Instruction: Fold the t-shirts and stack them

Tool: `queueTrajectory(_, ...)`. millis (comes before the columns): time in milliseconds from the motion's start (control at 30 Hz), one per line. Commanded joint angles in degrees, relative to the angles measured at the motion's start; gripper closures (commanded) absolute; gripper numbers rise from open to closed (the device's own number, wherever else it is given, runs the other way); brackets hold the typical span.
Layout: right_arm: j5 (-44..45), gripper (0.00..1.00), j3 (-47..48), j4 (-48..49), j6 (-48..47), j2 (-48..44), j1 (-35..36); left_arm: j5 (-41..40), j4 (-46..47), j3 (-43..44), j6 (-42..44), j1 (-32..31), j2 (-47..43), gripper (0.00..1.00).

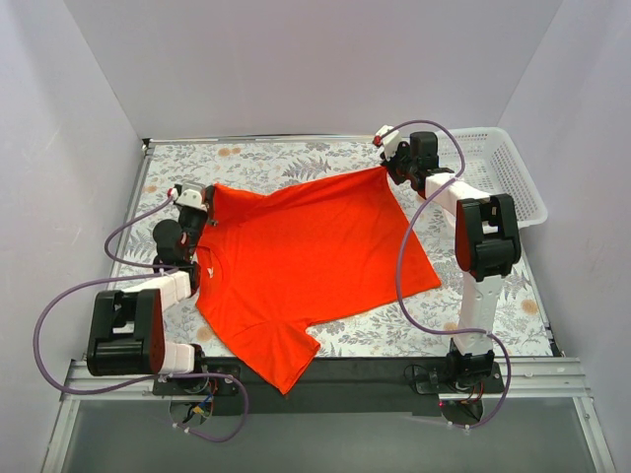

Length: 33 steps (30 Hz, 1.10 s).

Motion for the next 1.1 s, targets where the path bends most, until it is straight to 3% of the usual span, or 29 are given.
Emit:
queueTrajectory(0, 0.8, 0.99, 2.1, 2.3, 0.4, 0.5, -0.2, 0.8, -1.9, -1.1, -0.2, 0.2, -4.8, 1.00)
queueTrajectory(467, 1.8, 0.99, 1.4, 2.1, 1.1, -0.4, -0.2, 3.5, -10.6, -4.5, -1.1, -0.3, -14.1, 1.00)
queueTrajectory(1067, 1.8, 0.99, -4.3, 2.0, -0.4, -4.5, -0.3, 2.7, -13.8, -5.5, -0.7, -0.6, -16.4, 1.00)
